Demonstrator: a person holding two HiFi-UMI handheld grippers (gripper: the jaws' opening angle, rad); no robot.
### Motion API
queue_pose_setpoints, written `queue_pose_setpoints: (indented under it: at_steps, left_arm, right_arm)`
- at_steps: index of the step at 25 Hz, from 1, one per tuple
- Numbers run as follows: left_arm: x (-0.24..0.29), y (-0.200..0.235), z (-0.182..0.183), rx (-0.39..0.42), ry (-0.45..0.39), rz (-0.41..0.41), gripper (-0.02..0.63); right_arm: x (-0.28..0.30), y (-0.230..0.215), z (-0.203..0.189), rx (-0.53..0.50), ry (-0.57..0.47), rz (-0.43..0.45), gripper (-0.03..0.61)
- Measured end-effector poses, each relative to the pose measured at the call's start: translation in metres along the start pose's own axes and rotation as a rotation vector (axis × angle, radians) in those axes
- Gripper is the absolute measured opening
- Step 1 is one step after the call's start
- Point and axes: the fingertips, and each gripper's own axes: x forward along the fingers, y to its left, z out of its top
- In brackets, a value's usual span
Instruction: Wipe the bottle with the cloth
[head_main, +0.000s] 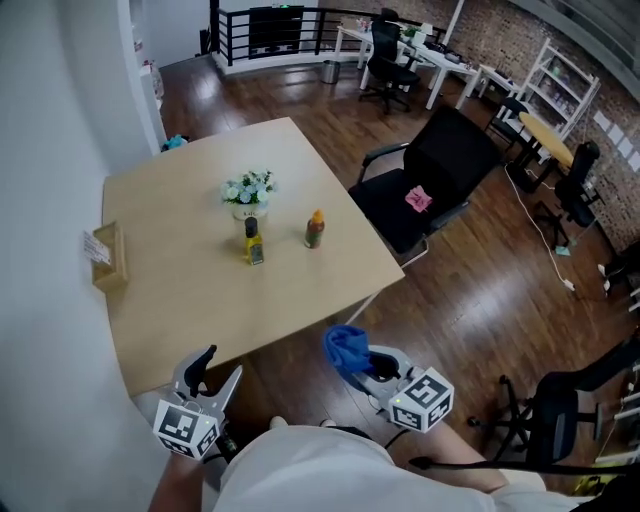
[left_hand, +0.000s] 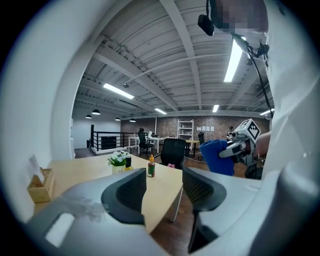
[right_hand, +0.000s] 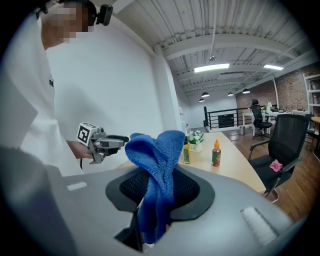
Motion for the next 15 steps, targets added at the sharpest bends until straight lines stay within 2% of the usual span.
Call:
queue_pose_setpoints:
  at_steps: [9,15]
  left_arm:
    - [0.005,-0.074,0.017,0.05,0.004,-0.109,0.236]
    - [0.012,-0.101,0.021,0.046,0.006,-0.149,0.236]
  right_arm:
    - [-0.042,-0.009,-0.001,-0.022,-0.036,-0.014,0.123]
    - [-0.056,-0.011,-0.004,-0.018,-0.045,-0.005,0.123]
